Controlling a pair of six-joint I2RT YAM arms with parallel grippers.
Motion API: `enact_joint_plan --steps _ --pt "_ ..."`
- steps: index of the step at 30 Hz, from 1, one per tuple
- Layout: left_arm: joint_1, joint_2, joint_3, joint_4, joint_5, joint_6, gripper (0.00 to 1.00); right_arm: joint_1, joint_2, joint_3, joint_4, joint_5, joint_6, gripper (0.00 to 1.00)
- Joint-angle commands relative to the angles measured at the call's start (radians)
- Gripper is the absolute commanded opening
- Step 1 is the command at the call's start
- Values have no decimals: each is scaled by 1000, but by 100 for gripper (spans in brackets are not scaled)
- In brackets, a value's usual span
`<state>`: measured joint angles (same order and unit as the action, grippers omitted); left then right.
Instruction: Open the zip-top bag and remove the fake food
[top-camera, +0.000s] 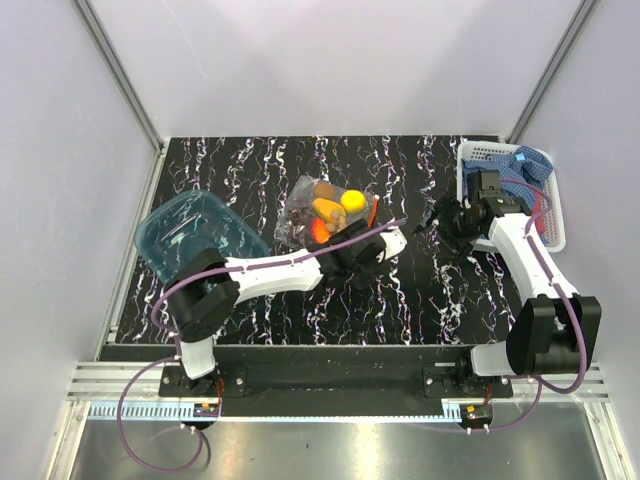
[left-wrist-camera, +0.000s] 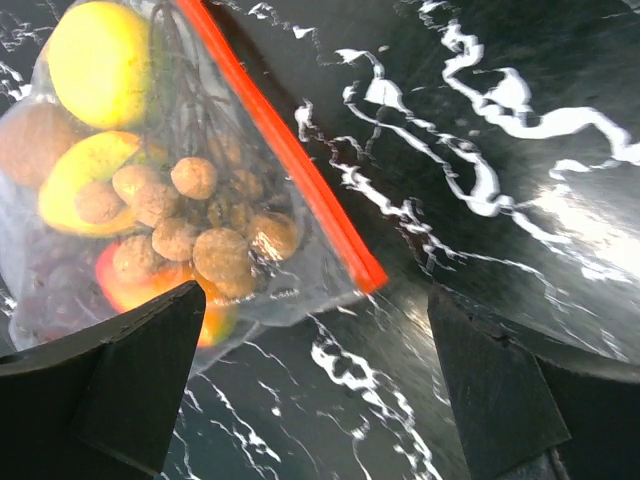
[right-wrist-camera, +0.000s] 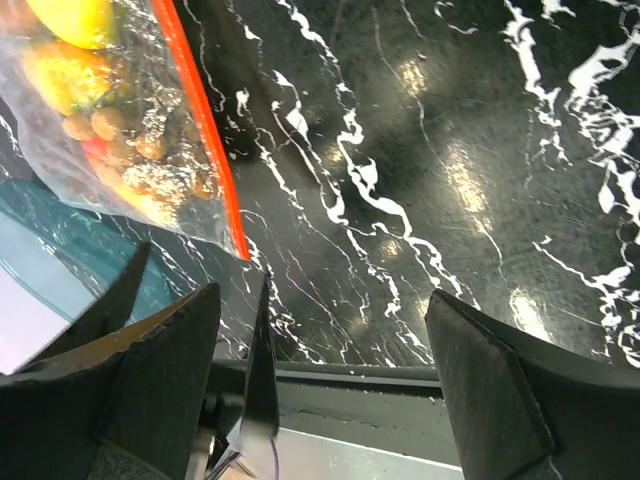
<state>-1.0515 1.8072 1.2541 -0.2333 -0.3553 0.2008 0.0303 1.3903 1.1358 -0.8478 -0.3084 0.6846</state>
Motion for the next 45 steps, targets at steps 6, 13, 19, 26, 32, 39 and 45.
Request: enact_joint_plan --steps 6,13,19,26,32,39,45 --pt "7 142 24 169 -200 94 94 -20 -69 -5 -20 -58 0 91" --pt "8 218 94 163 -267 92 46 -21 -97 -33 -20 -64 1 91" --pt "8 129 154 39 -252 54 0 -24 -74 -19 -14 -70 -42 93" --pt "18 -84 139 -119 -81 -70 0 -24 24 100 -5 -66 -56 100" --pt "68 -245 99 -190 108 -138 0 -24 133 148 45 -147 4 100" --pt "117 -322 80 -202 182 -166 0 -24 133 142 159 -193 95 100" --pt "133 -344 68 -202 246 -198 0 20 147 169 240 -196 145 100"
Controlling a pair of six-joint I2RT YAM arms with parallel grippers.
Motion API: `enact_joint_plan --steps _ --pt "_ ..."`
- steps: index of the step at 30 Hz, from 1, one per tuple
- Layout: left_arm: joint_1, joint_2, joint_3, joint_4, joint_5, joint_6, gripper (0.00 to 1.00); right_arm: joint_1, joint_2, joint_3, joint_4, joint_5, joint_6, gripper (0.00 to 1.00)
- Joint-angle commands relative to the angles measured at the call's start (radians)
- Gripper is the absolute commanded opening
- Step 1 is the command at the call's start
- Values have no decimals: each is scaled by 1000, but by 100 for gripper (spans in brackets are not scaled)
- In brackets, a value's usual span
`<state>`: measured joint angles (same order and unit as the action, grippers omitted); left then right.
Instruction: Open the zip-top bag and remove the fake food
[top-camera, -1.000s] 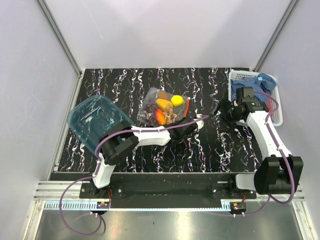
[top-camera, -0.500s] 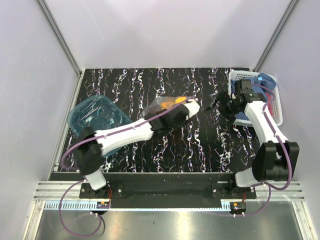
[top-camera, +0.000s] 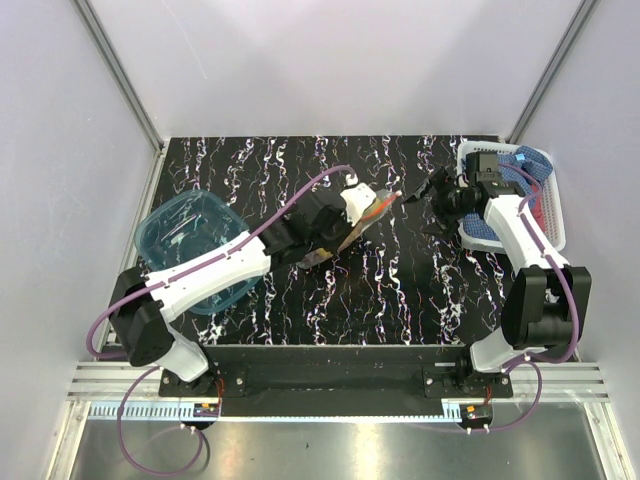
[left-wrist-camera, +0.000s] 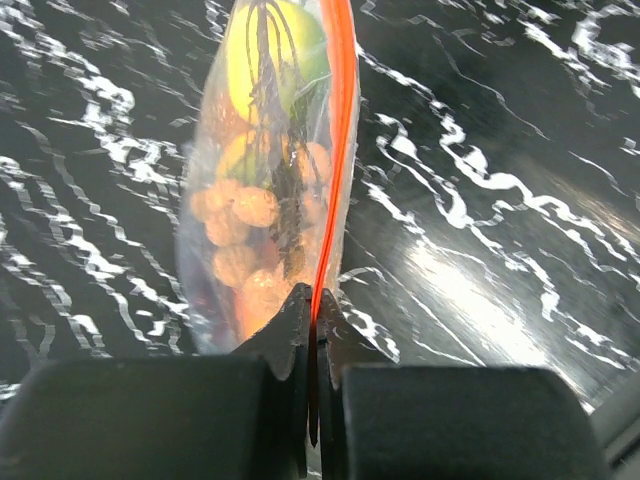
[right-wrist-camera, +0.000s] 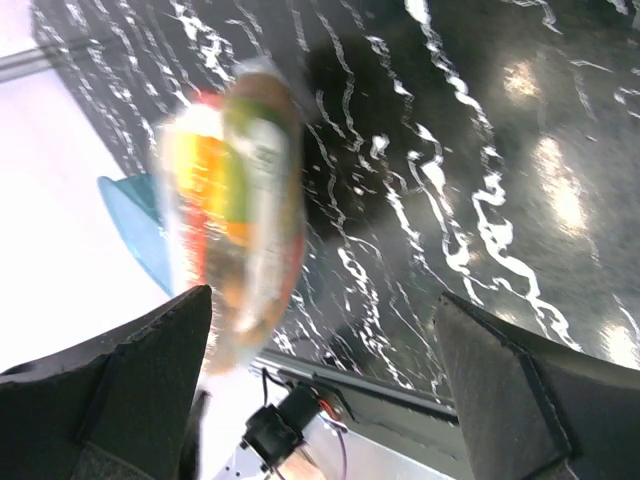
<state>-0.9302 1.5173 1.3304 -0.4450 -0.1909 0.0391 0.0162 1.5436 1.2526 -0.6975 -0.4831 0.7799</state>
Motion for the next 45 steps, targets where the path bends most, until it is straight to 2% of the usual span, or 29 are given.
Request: enact_joint_plan --steps 1,3,6,7,12,14,18,23,25,27,28,30,31,32,34,35,38,45 --pt "14 -55 -13 11 85 -36 0 45 -1 68 104 -15 64 100" --pt "17 -63 -19 9 99 -70 0 62 19 82 113 3 73 97" --pt "22 -77 -28 14 108 -85 0 68 55 94 130 32 99 86" --pt "21 -80 -33 15 111 -87 0 70 67 105 135 28 113 80" --pt "22 -108 -57 20 128 -96 0 100 121 142 141 28 136 65" --pt "22 -121 -72 26 130 -100 0 106 130 143 141 26 147 61" --pt "24 -138 -89 35 134 -105 0 133 136 133 142 31 176 59" --pt "24 -160 -106 43 131 -111 0 159 184 149 164 -12 203 47" --pt "24 -167 -117 42 128 -113 0 159 181 157 162 -11 209 41" --pt "24 -180 -129 43 123 -116 0 165 174 163 164 -14 222 31" --pt "24 -186 -140 42 110 -125 0 163 165 165 164 -15 226 22" --pt "24 -204 -151 40 88 -142 0 169 153 168 162 -18 239 15" --pt "24 -212 -157 42 79 -154 4 172 136 168 161 -20 243 8" --pt "24 -226 -163 42 64 -160 24 177 128 168 162 -23 251 6" --pt "24 -239 -163 40 65 -165 51 195 95 157 155 -14 288 3" --pt "24 -247 -155 40 70 -165 73 203 84 153 153 -8 301 2" --pt "22 -237 -111 42 100 -159 86 235 38 137 127 29 354 2" --pt "4 -97 38 54 88 -137 87 312 -16 162 69 100 458 1"
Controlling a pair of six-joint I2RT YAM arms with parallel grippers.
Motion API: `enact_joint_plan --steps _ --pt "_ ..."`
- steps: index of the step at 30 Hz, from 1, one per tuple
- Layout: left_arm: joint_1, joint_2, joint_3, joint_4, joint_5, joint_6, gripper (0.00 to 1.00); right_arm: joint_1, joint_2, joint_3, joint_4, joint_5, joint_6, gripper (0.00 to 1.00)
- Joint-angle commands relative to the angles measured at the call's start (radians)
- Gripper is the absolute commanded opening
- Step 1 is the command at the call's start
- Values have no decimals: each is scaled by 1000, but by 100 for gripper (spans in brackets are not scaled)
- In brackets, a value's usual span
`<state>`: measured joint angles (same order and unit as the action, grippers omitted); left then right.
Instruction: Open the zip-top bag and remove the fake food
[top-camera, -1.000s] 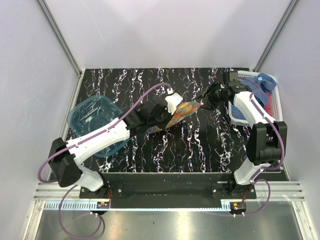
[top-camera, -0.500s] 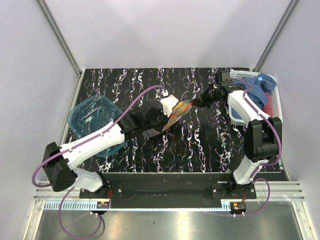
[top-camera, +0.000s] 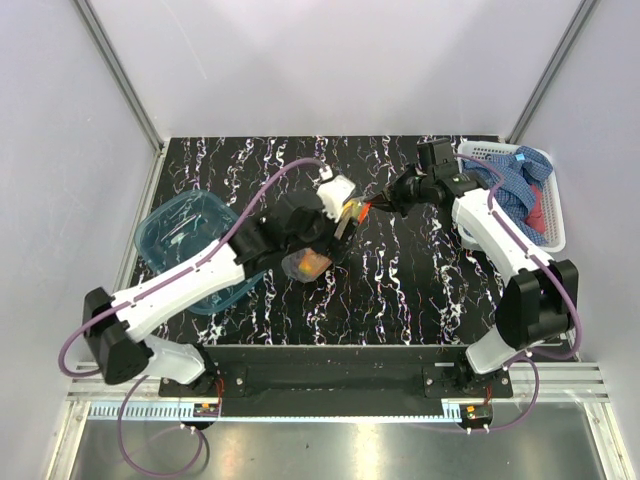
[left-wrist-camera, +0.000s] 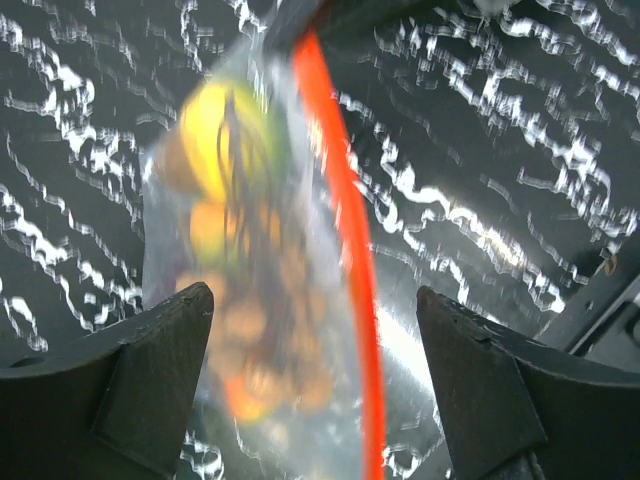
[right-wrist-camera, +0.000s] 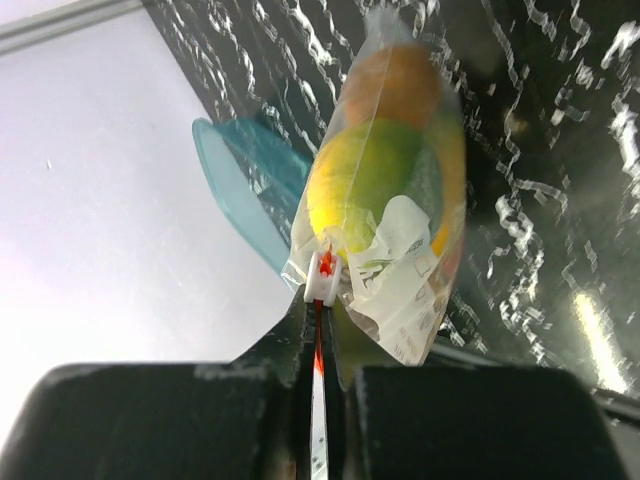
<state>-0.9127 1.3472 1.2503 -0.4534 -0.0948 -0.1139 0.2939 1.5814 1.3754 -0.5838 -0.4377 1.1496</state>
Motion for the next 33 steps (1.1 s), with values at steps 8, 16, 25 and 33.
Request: enact_joint_plan --steps 8,16,25,33 --pt "-28 228 207 30 -166 68 76 90 -103 45 -57 120 176 2" --pt "-2 237 236 -24 -203 69 13 97 -129 63 -56 149 89 25" --pt "118 158 227 -73 74 69 0 -47 -123 76 -24 -137 -525 87" --pt "267 110 193 -70 568 59 0 -73 -295 -257 555 -427 -699 88"
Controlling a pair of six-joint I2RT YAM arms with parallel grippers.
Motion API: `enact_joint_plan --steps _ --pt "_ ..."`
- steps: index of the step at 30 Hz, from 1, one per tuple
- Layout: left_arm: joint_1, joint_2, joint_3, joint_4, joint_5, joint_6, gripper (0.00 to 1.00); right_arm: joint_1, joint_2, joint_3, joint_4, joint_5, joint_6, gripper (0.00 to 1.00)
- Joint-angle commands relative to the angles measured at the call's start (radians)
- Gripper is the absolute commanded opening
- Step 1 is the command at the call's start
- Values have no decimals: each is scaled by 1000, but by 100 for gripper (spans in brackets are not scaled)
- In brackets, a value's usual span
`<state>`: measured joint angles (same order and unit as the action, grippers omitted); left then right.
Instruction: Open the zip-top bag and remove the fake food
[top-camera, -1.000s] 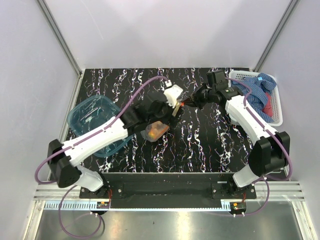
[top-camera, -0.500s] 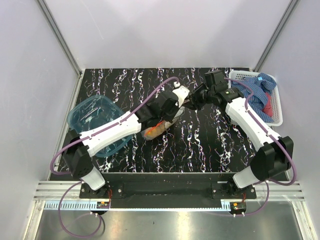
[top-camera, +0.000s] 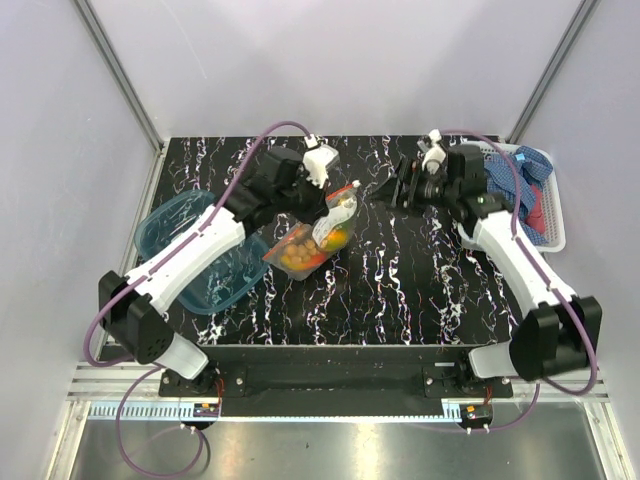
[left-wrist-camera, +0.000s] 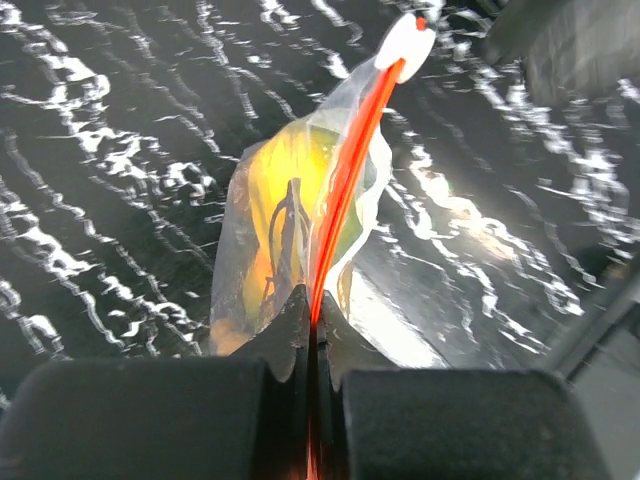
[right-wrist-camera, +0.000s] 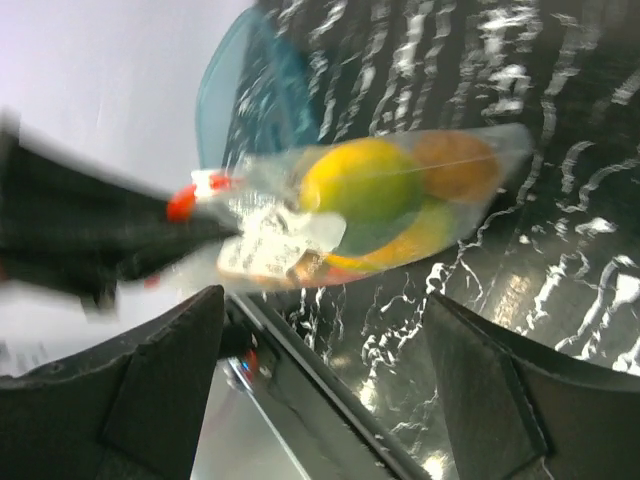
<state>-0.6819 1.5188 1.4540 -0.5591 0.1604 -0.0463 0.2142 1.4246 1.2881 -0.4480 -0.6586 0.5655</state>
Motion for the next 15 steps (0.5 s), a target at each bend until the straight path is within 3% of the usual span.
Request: enact_joint_plan --steps 1,2,5,10,15 --pt "57 -62 -12 36 345 -9 0 7 -157 -217 527 -231 -101 89" --pt "67 -62 -15 36 372 -12 0 7 -171 -295 686 -251 -98 89" --pt "91 -62 -20 34 439 -18 0 7 -176 -375 866 -289 -110 91" --pt "110 -48 -18 36 573 -30 0 7 -125 -369 869 -263 -208 92" --pt "111 -43 -21 36 610 -41 0 7 -55 -355 910 -475 -231 83"
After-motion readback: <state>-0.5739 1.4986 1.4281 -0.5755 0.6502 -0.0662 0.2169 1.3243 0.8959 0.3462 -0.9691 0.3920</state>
